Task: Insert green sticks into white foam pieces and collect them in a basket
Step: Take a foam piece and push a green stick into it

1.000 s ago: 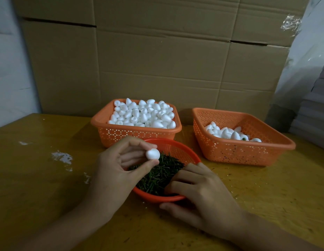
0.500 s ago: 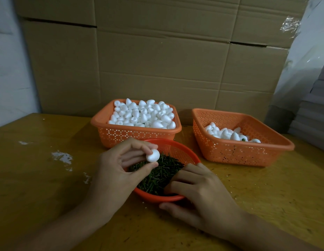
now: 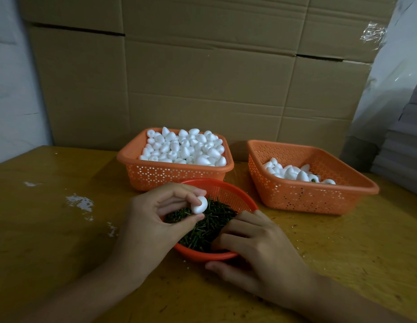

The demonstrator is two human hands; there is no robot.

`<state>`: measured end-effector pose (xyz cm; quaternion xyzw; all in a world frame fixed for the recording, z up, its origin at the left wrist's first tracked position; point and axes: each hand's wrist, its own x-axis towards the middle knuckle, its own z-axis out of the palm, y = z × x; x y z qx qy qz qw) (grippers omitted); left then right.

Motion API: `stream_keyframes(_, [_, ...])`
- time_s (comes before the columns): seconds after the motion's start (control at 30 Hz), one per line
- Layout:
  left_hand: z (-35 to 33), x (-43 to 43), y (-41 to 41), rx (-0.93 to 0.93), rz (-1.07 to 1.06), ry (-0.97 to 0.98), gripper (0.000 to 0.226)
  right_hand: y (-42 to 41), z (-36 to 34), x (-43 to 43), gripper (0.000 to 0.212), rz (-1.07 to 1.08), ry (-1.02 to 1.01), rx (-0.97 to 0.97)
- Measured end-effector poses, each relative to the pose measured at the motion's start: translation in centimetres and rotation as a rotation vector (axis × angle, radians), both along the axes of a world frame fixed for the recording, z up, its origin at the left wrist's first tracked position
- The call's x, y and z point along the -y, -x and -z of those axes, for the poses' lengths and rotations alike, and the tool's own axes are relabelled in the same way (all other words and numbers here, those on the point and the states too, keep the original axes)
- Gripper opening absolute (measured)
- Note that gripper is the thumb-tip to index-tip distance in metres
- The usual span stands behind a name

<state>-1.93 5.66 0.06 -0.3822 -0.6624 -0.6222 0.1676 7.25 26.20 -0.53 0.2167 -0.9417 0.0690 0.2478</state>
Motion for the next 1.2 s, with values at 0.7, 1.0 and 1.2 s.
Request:
stream_keyframes(0.7, [0.21, -0.09, 0.71, -0.082, 0.003, 0.028, 0.028, 0.04, 0.11, -0.11, 0.031, -0.009, 0.006, -0.031])
stream_keyframes(1.0, [0.17, -0.05, 0.63, -0.063, 0.007, 0.037, 0.025, -0.05, -0.04, -0.01, 0.031, -0.003, -0.018, -0.018])
stream_keyframes(1.2, [0.19, -0.01, 0.72, -0.037, -0.009, 0.057, 0.025, -0.18, -0.27, 0.25, 0.032, 0.013, -0.051, -0.017])
